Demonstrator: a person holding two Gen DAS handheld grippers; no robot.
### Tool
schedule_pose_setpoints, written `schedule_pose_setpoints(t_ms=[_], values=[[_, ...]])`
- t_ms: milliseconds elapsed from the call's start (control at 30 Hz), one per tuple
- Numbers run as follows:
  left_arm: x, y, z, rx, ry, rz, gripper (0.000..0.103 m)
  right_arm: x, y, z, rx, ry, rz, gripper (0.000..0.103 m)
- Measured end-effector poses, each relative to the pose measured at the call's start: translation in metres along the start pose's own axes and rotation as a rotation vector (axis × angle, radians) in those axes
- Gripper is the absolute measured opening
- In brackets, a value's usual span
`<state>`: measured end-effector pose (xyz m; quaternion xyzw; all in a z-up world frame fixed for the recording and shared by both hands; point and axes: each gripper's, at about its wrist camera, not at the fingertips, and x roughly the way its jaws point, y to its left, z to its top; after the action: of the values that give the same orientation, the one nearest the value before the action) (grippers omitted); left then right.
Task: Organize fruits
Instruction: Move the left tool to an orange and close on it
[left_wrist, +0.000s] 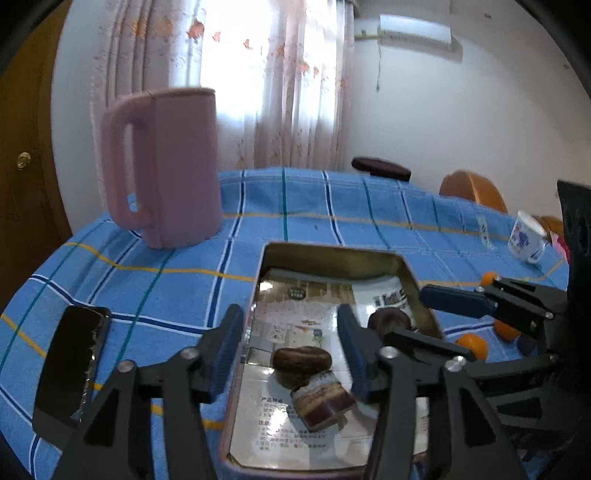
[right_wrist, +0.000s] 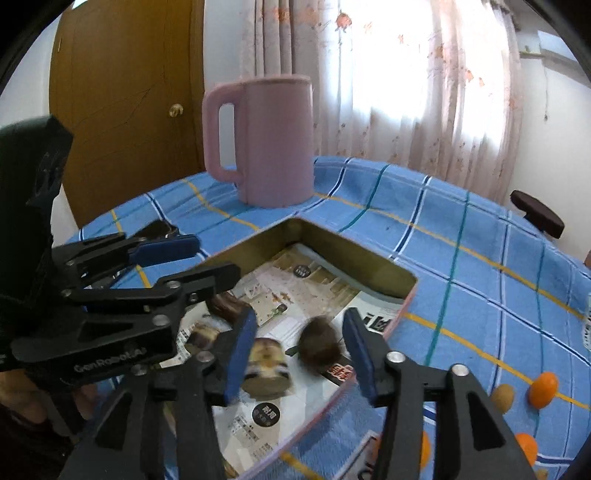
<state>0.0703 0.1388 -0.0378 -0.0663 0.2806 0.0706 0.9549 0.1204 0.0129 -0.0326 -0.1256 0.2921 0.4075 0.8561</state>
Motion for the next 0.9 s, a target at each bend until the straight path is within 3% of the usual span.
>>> schedule_pose_setpoints(t_ms=[67,167,400,567,900], values=[[-0.014,-0.001,0.0,-0.016,-0.036,-0.018,0.081,-0.015,-0.002,-0.002,0.006,-0.028,-0.009,0.063],[-0.033,-0.014,-0.003,-0.007,-0.087,-0.05,0.09,-0.045,-0.007,-0.015,-0.001,-0.06,-0.044,0.063],[-0.043,-0.07,-0.014,0.07,-0.087,-0.159,0.09,-0.125,-0.05,-0.068,0.044,-0.116,-0.241,0.064],[-0.034,-0.121,-0.024,0.157,-0.041,-0.221,0.091,-0.148,-0.083,-0.094,0.099,-0.092,-0.388,0.065],[-0.003,-0.161,-0.034,0.234,0.065,-0.231,0.089,-0.13,-0.116,-0.107,0.178,0.005,-0.37,0.065]])
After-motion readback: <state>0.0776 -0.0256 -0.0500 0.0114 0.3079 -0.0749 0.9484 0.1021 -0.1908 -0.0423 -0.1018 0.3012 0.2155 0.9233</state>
